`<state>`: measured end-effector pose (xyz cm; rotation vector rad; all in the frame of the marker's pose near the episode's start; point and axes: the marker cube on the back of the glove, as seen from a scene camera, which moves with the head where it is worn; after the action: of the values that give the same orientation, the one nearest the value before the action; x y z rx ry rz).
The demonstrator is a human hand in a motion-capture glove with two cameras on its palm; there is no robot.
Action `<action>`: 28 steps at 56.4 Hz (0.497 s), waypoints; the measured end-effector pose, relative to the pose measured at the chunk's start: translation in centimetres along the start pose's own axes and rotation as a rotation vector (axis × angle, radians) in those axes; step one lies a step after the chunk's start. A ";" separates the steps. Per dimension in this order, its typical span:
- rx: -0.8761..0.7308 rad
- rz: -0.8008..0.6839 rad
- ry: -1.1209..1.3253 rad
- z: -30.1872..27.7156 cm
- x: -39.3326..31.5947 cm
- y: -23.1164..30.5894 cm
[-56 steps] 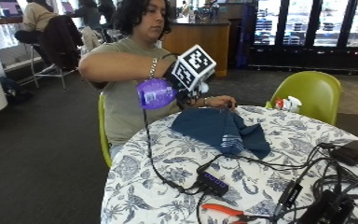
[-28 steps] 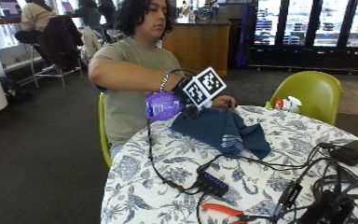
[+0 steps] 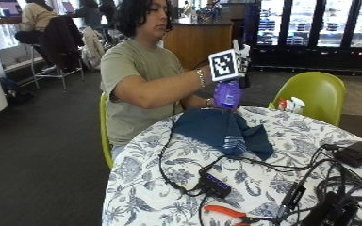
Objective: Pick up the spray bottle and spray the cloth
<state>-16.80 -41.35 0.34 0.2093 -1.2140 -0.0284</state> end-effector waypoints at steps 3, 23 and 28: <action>0.069 -0.051 -0.063 1.7 1.2 -1.1; 0.144 -0.181 -0.097 12.3 8.9 -2.9; 0.166 -0.198 -0.094 12.7 9.1 -4.0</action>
<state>-25.05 -48.31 12.31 0.4774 -1.2866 -0.1116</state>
